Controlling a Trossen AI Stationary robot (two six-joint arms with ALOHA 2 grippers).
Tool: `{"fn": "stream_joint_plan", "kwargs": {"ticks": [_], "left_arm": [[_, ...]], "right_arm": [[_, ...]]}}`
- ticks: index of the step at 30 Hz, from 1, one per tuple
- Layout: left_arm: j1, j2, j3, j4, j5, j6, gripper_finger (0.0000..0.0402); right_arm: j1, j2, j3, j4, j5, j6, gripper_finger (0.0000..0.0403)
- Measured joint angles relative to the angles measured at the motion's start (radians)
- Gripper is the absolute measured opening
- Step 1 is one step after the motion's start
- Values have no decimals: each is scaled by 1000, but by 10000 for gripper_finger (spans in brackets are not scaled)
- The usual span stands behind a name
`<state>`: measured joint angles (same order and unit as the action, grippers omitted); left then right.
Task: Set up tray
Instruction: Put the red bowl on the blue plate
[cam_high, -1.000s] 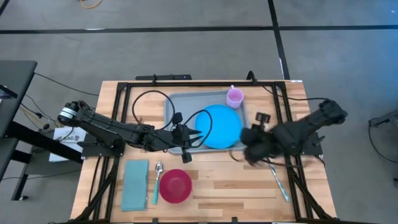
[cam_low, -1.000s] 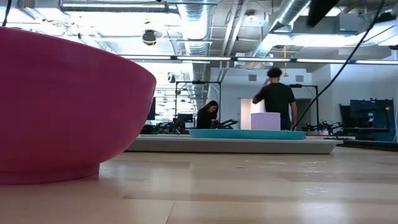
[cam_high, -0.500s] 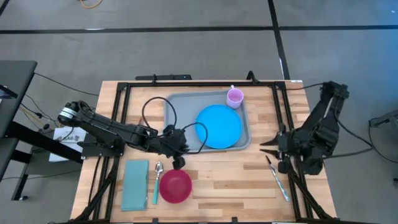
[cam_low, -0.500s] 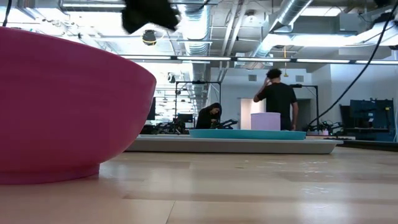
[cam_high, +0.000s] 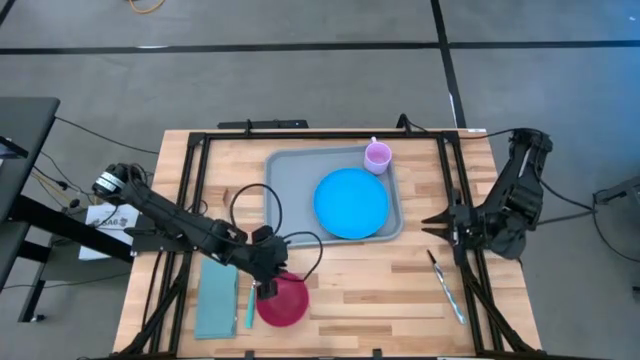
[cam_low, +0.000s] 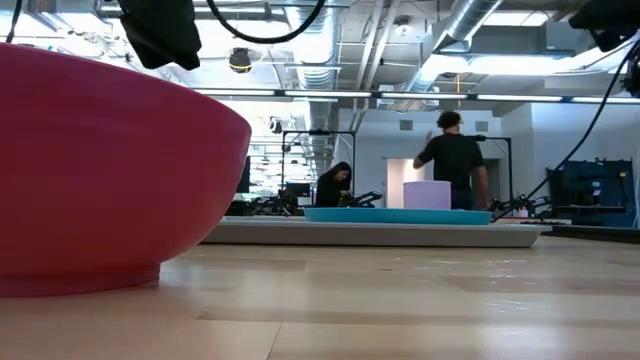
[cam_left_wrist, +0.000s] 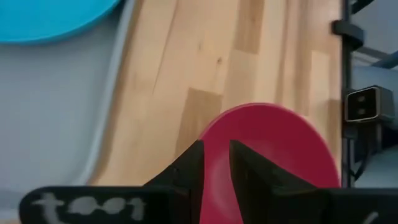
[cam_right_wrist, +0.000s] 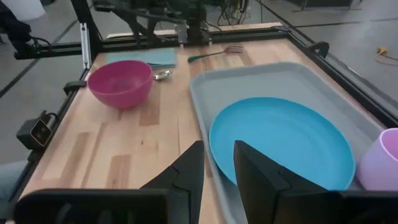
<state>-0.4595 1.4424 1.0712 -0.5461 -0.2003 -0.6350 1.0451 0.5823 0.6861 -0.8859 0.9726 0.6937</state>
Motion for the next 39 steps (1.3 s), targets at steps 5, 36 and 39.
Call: {"fn": "stream_joint_plan", "kwargs": {"ticks": [5,36,39], "left_arm": [[-27,0,-63,67,-36,-5,66],[-7,193,-49,94,64,76,165],[-7,213,-49,98,94,16,165]], "right_arm": [[0,-9,0,1,-1,-45,82],[0,42,0,15,-5,-12,82],[0,43,0,25,-5,-12,82]]}}
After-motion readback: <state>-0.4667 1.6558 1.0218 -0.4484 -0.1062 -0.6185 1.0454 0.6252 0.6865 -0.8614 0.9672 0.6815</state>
